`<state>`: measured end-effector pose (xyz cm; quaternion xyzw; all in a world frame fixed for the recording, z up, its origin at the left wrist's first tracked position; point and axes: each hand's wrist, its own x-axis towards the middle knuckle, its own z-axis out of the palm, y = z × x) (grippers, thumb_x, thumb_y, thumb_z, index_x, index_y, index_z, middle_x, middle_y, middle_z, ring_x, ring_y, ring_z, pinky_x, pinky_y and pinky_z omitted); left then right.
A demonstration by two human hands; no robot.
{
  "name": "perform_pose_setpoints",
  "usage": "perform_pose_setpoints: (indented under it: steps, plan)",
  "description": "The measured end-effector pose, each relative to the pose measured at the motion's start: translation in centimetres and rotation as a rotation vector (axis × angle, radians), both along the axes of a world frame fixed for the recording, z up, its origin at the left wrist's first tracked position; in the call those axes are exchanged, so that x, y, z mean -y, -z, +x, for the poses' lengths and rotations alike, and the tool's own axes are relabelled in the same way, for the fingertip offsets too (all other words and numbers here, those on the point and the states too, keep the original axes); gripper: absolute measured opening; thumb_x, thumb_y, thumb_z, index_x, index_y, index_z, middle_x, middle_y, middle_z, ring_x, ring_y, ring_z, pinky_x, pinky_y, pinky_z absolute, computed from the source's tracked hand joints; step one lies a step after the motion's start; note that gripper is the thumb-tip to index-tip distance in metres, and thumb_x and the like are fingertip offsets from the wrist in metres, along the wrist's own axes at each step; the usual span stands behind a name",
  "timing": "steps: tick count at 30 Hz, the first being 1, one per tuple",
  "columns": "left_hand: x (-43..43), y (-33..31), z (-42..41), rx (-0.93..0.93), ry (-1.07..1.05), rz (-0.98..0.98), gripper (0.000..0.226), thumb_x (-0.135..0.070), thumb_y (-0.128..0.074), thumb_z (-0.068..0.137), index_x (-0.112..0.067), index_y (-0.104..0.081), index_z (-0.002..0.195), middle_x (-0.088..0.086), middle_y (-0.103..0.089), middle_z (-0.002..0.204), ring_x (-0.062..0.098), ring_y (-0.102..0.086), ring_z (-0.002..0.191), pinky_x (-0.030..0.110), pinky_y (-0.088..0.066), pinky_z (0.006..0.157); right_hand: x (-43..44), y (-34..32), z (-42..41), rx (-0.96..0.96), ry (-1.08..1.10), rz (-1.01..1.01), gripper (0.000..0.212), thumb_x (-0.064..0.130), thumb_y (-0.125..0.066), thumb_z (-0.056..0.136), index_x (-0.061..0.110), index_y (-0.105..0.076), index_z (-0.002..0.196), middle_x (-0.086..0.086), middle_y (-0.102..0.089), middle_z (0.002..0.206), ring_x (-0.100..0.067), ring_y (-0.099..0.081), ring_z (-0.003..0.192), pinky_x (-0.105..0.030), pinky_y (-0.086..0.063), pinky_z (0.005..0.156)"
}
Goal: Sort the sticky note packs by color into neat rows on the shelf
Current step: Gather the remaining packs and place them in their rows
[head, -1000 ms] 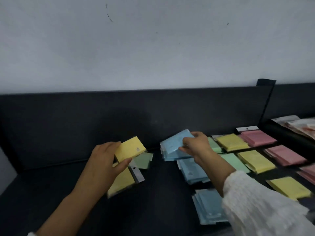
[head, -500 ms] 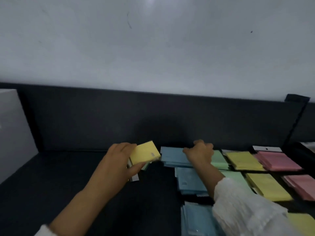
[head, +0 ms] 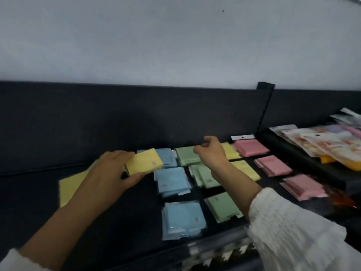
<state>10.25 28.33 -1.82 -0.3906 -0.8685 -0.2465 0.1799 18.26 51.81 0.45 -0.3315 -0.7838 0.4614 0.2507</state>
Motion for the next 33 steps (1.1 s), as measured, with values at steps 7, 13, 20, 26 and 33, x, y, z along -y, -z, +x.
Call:
perform_pose_setpoints:
  steps: [7, 13, 20, 26, 33]
  plan:
    - [-4.2, -0.7, 1.4, 0.054, 0.176, 0.074, 0.060, -0.047, -0.070, 0.073, -0.017, -0.056, 0.123, 0.000, -0.059, 0.119, 0.013, -0.046, 0.102, 0.023, -0.033, 0.084, -3.4, -0.8, 6.7, -0.061, 0.134, 0.031, 0.042, 0.011, -0.059, 0.086, 0.010, -0.051, 0.127, -0.006, -0.059, 0.110, -0.017, -0.055, 0.089, -0.025, -0.043, 0.072]
    - [-8.5, -0.4, 6.4, 0.067, 0.315, 0.131, 0.061, -0.049, -0.064, 0.078, -0.018, -0.052, 0.129, -0.001, -0.053, 0.130, 0.015, -0.043, 0.121, 0.020, -0.029, 0.096, -4.8, 0.1, 11.3, -0.169, 0.246, -0.050, 0.036, 0.009, -0.055, 0.089, 0.009, -0.052, 0.126, -0.004, -0.058, 0.108, -0.016, -0.053, 0.094, -0.027, -0.039, 0.079]
    - [-14.2, -0.8, 10.9, 0.017, 0.407, -0.012, 0.077, -0.071, -0.041, 0.075, -0.020, -0.047, 0.133, -0.003, -0.051, 0.132, 0.013, -0.043, 0.119, 0.019, -0.030, 0.095, -8.9, 0.1, 15.4, -0.263, 0.290, -0.057, 0.032, 0.009, -0.053, 0.091, 0.014, -0.055, 0.122, -0.003, -0.059, 0.105, -0.011, -0.054, 0.079, -0.025, -0.044, 0.067]
    - [-21.0, 0.8, 15.8, 0.104, 0.375, -0.135, 0.060, -0.053, -0.042, 0.090, -0.020, -0.038, 0.139, -0.002, -0.044, 0.139, 0.014, -0.039, 0.125, 0.024, -0.032, 0.102, -14.2, 0.1, 18.4, -0.295, 0.185, -0.100, 0.029, 0.009, -0.051, 0.092, 0.013, -0.056, 0.121, -0.002, -0.059, 0.103, -0.009, -0.053, 0.078, -0.018, -0.042, 0.064]
    - [-25.3, 3.1, 19.0, 0.183, 0.343, -0.409, 0.055, -0.047, -0.045, 0.092, -0.022, -0.034, 0.140, -0.002, -0.036, 0.145, 0.016, -0.038, 0.128, 0.026, -0.034, 0.102, -18.7, 0.8, 20.6, -0.291, 0.035, -0.143, 0.030, 0.008, -0.052, 0.090, 0.017, -0.057, 0.118, 0.004, -0.059, 0.100, -0.003, -0.053, 0.081, -0.017, -0.041, 0.069]
